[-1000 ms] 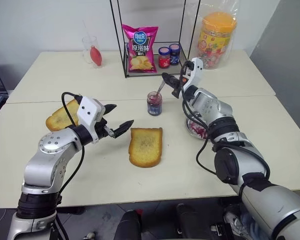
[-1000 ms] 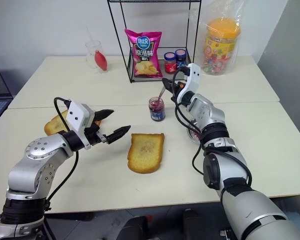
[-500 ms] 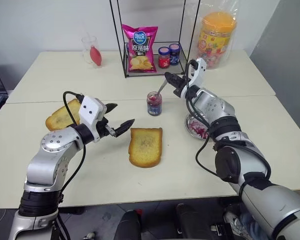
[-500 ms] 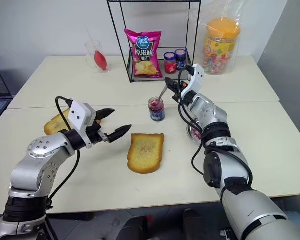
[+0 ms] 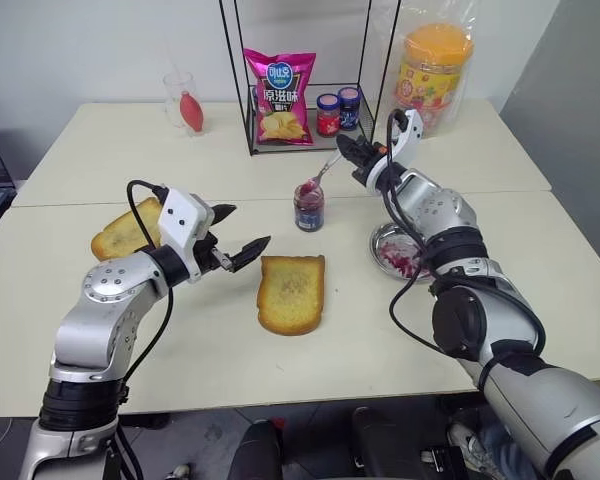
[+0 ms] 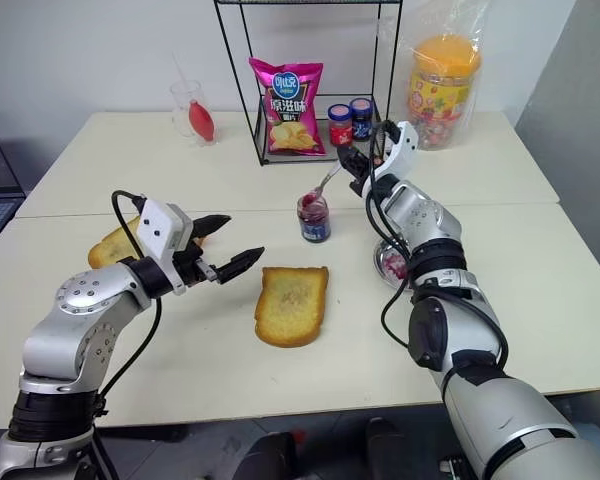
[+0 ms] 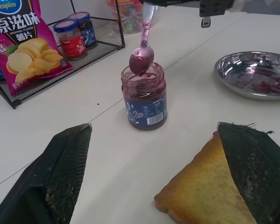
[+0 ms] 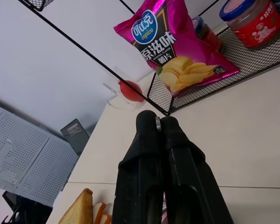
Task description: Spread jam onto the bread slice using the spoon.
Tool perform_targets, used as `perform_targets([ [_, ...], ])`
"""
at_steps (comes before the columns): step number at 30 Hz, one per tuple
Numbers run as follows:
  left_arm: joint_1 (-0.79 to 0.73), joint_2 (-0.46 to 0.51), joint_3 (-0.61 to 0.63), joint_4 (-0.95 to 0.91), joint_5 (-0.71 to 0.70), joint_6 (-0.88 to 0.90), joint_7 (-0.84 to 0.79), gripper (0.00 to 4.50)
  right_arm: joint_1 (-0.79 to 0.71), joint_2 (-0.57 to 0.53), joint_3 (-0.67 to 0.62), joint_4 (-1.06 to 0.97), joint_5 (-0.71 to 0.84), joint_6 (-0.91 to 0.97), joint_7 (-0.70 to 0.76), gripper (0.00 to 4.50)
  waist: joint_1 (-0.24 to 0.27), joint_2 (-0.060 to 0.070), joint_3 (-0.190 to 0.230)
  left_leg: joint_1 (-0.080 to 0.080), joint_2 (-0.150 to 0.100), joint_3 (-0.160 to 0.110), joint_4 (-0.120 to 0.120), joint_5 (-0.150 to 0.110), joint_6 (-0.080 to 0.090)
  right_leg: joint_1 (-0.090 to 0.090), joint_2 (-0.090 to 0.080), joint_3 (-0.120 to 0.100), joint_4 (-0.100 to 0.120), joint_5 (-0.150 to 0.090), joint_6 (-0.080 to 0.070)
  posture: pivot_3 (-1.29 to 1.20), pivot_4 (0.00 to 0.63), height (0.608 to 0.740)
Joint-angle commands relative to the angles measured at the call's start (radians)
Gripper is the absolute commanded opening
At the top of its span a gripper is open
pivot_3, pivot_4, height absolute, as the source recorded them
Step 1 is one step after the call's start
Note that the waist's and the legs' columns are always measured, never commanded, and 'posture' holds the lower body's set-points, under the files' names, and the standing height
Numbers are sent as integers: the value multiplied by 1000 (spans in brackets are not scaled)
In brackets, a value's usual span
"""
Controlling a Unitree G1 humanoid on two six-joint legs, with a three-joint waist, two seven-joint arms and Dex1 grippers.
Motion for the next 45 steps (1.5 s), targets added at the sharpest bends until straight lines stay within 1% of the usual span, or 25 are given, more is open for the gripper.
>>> perform_targets([
  [1,-19,-2,6,-13,-1,-22,-5,4500,-40,-17,-29,-18,34,-3,-9,13,0,0,0,0,0,0,0,0,0,0,0,0,0,0,0,0,150,740],
  [5,-21,-6,5,-10,-2,-25,-6,4500,-43,-23,-52,-12,53,4,-26,13,0,0,0,0,0,0,0,0,0,0,0,0,0,0,0,0,150,740],
  [7,-20,-8,5,-14,-4,-25,-7,4500,-43,-23,-55,-40,67,24,-28,13,0,0,0,0,0,0,0,0,0,0,0,0,0,0,0,0,150,740],
  [9,-12,-7,12,-26,-13,-21,-11,4500,-34,-16,-50,-120,92,80,-26,13,0,0,0,0,0,0,0,0,0,0,0,0,0,0,0,0,150,740],
  [12,24,-1,47,-62,-69,25,-24,4500,-4,-2,-37,-267,147,187,-37,13,0,0,0,-1,0,0,0,0,0,-2,0,0,0,0,0,0,150,740],
  [16,161,50,109,-176,-155,101,-71,4500,81,41,-7,-559,248,358,-101,13,-3,0,0,-1,0,0,-2,0,0,-2,0,0,0,0,0,0,150,740],
  [18,218,73,133,-227,-186,125,-85,4500,123,62,10,-663,283,413,-134,13,-3,0,0,-1,1,0,-2,0,0,-2,0,0,0,-1,-1,0,150,740],
  [20,244,86,146,-251,-201,135,-86,4500,147,73,15,-720,304,443,-162,13,-2,1,0,-1,1,-1,-3,0,0,-2,0,-1,1,-2,-2,0,150,740],
  [21,299,95,174,-280,-206,140,-90,4500,198,84,56,-803,311,474,-164,13,-2,1,1,-1,1,-2,-3,0,0,-2,0,-1,1,-2,-2,0,150,740],
  [23,367,107,211,-315,-216,150,-96,4500,259,96,106,-904,322,514,-170,13,-2,0,0,-1,1,-2,-3,0,0,-2,0,-1,0,-5,1,0,150,740],
  [25,478,106,245,-356,-199,127,-104,4500,385,101,218,-1052,312,538,-154,13,-3,0,0,0,0,-1,-3,0,0,-2,0,0,0,-6,0,0,150,740],
  [27,560,102,240,-383,-160,79,-111,4500,498,101,324,-1143,278,524,-129,13,-2,1,0,0,1,-1,-3,0,0,-1,0,-1,0,-7,-1,0,150,740],
  [28,590,105,225,-389,-130,45,-120,4500,543,85,388,-1164,234,492,-107,13,-2,0,0,-1,1,-1,-3,0,0,-3,0,-1,0,-7,-1,0,150,740],
  [29,611,106,217,-392,-116,25,-127,4500,573,88,415,-1176,219,474,-103,13,-2,0,0,0,2,-1,-3,0,0,-2,0,-1,0,-8,-3,0,150,740],
  [32,640,100,205,-391,-105,0,-130,4500,638,56,522,-1195,131,392,-61,13,-1,1,0,0,2,-1,-3,0,0,-3,0,-1,1,-10,-7,0,150,740],
  [34,639,95,179,-381,-87,-20,-130,4500,684,17,631,-1182,29,296,-11,13,-1,0,0,0,2,-1,-3,0,0,-3,0,-1,1,-10,-8,0,150,740],
  [35,636,94,171,-375,-82,-27,-131,4500,696,10,659,-1172,-1,263,3,13,-1,0,0,0,1,-1,-2,0,0,-2,0,0,1,-10,-8,0,150,740],
  [36,633,93,167,-370,-79,-31,-129,4500,705,16,664,-1159,-10,244,7,13,-1,-1,-1,1,1,-1,-2,0,0,-2,0,0,0,-10,-8,0,150,740],
  [38,623,92,158,-356,-72,-40,-129,4500,707,-14,707,-1137,-84,166,30,13,-1,-2,-1,2,1,0,-2,0,0,-1,-1,0,0,-10,-8,0,150,740],
  [41,605,90,145,-331,-61,-52,-129,4500,702,-4,703,-1151,-96,145,37,13,-1,-2,-1,1,1,0,-2,0,0,-2,-1,0,0,-10,-7,0,150,740],
  [45,577,83,119,-311,-51,-63,-131,4500,708,-73,750,-1163,-215,37,67,13,-1,-2,-1,1,1,0,-3,0,0,-2,-1,0,0,-9,-5,0,150,740],
])
